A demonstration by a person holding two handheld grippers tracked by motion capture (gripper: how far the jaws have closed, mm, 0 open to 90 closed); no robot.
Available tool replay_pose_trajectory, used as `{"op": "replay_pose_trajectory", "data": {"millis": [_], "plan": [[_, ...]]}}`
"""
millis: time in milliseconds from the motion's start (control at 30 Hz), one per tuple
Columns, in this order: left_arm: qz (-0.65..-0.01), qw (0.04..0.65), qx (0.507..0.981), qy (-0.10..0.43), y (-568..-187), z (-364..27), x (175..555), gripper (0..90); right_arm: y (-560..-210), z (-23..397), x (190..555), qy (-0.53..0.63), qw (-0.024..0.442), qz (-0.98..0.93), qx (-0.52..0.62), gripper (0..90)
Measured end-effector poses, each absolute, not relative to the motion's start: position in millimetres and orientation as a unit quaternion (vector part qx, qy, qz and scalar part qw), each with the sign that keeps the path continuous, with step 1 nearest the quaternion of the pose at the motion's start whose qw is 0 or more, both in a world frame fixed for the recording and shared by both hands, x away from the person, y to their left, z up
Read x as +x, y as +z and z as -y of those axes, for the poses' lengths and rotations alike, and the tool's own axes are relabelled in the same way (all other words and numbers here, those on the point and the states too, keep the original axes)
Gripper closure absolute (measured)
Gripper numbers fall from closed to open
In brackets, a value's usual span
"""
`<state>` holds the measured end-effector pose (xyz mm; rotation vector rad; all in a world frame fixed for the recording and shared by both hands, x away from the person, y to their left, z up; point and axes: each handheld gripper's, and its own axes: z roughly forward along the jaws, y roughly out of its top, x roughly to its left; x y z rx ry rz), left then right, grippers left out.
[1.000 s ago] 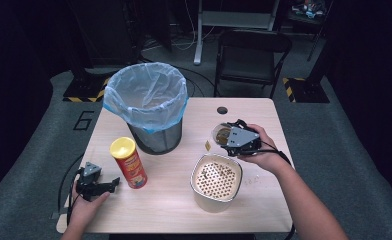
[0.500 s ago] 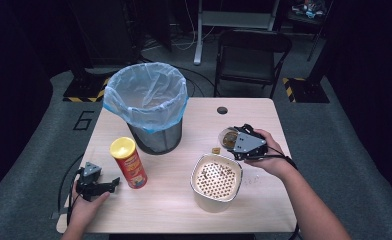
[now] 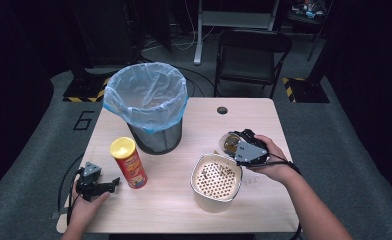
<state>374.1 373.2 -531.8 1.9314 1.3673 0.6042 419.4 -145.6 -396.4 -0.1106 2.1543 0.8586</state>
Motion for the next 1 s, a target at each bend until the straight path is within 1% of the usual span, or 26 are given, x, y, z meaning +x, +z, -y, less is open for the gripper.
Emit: {"op": "replay_pose_trajectory", "data": {"millis": [67, 100, 200, 300, 333, 367, 400, 433, 467, 500, 533, 567, 600, 633, 667, 767, 800, 867, 933, 1000], "plan": [[-0.526, 0.342, 0.743, 0.232, -532, -373, 374, 13.3, -397, 144, 417, 0.334, 0.402, -0.851, -0.053, 36.4], [-0.526, 0.342, 0.743, 0.231, -532, -373, 374, 13.3, -398, 140, 410, 0.315, 0.418, -0.848, -0.077, 36.4], [-0.526, 0.342, 0.743, 0.232, -532, -373, 374, 13.3, -399, 135, 402, 0.292, 0.436, -0.845, -0.105, 36.3], [-0.526, 0.342, 0.743, 0.232, -532, -373, 374, 13.3, -401, 123, 385, 0.235, 0.480, -0.829, -0.166, 36.2], [-0.526, 0.342, 0.743, 0.232, -532, -373, 374, 13.3, -401, 123, 385, 0.235, 0.480, -0.829, -0.166, 36.2], [-0.526, 0.342, 0.743, 0.233, -532, -373, 374, 13.3, -402, 117, 377, 0.201, 0.507, -0.814, -0.199, 36.2], [-0.526, 0.342, 0.743, 0.233, -532, -373, 374, 13.3, -402, 117, 377, 0.201, 0.507, -0.814, -0.199, 36.2], [-0.526, 0.342, 0.743, 0.232, -532, -373, 374, 13.3, -404, 113, 371, 0.165, 0.530, -0.799, -0.231, 36.2], [-0.526, 0.342, 0.743, 0.232, -532, -373, 374, 13.3, -404, 113, 371, 0.165, 0.530, -0.799, -0.231, 36.2], [-0.526, 0.342, 0.743, 0.233, -532, -373, 374, 13.3, -407, 108, 365, 0.124, 0.555, -0.779, -0.265, 36.2], [-0.526, 0.342, 0.743, 0.233, -532, -373, 374, 13.3, -407, 108, 365, 0.124, 0.555, -0.779, -0.265, 36.2], [-0.526, 0.342, 0.743, 0.232, -532, -373, 374, 13.3, -410, 104, 360, 0.089, 0.585, -0.751, -0.294, 36.3], [-0.526, 0.342, 0.743, 0.232, -532, -373, 374, 13.3, -410, 104, 360, 0.089, 0.585, -0.751, -0.294, 36.3], [-0.526, 0.343, 0.743, 0.233, -532, -373, 374, 13.3, -411, 100, 355, 0.051, 0.609, -0.719, -0.331, 36.2], [-0.526, 0.343, 0.743, 0.232, -532, -373, 374, 13.3, -411, 100, 355, 0.051, 0.609, -0.719, -0.331, 36.2], [-0.526, 0.342, 0.743, 0.232, -532, -373, 374, 13.3, -416, 95, 347, 0.016, 0.631, -0.689, -0.356, 36.2], [-0.526, 0.343, 0.743, 0.232, -532, -373, 374, 13.3, -419, 95, 345, -0.005, 0.617, -0.696, -0.366, 36.1], [-0.525, 0.342, 0.743, 0.232, -532, -373, 374, 13.3, -420, 94, 345, -0.009, 0.613, -0.698, -0.371, 36.1], [-0.526, 0.342, 0.743, 0.232, -532, -373, 374, 13.3, -421, 91, 343, -0.034, 0.610, -0.679, -0.407, 36.0], [-0.526, 0.343, 0.743, 0.232, -532, -373, 374, 13.3, -424, 91, 343, -0.026, 0.616, -0.676, -0.403, 36.0]]}}
